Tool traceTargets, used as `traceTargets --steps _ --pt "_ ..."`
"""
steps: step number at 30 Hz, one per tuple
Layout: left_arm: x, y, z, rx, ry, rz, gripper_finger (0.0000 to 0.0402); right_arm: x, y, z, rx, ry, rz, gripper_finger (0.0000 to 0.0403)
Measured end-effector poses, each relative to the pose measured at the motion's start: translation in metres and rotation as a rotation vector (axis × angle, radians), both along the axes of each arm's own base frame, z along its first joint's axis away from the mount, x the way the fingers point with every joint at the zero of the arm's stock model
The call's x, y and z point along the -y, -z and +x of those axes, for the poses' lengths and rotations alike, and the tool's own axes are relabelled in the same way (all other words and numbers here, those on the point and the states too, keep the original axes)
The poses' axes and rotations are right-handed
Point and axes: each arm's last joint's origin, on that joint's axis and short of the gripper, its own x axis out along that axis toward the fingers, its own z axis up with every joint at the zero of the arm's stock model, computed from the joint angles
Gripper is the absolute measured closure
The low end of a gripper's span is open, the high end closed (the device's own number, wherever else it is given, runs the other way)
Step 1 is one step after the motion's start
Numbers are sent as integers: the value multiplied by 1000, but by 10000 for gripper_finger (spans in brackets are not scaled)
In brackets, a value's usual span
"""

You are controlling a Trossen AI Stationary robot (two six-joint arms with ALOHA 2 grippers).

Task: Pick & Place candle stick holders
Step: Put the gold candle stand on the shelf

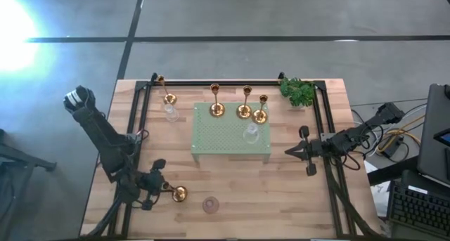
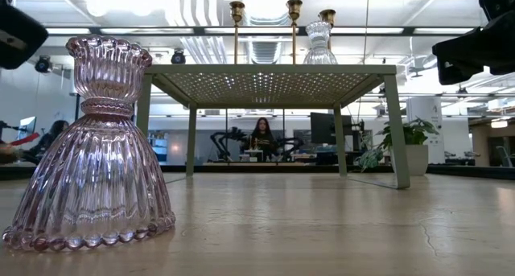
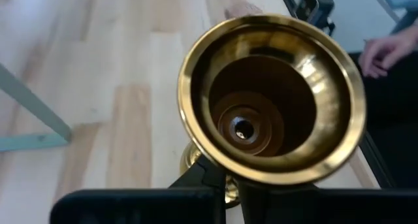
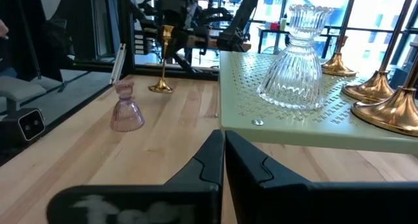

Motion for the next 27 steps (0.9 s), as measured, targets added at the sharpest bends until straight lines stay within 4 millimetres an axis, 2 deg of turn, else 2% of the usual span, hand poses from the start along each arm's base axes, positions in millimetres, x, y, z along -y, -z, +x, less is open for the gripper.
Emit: traceTargets --steps 5,8,11,18,22,27 --pt "-10 -9 4 39 -61 13 383 0 0 0 0 0 0 394" --pt "-18 -22 11 44 -103 47 383 0 0 0 0 0 0 394" --pt "-27 -42 20 40 -151 84 383 0 0 0 0 0 0 394" --pt "-49 -105 37 91 -192 201 383 0 0 0 0 0 0 394" --pt "-66 -128 42 97 -230 272 383 0 0 0 0 0 0 394" --pt "-89 -143 51 94 -264 322 383 0 0 0 0 0 0 394"
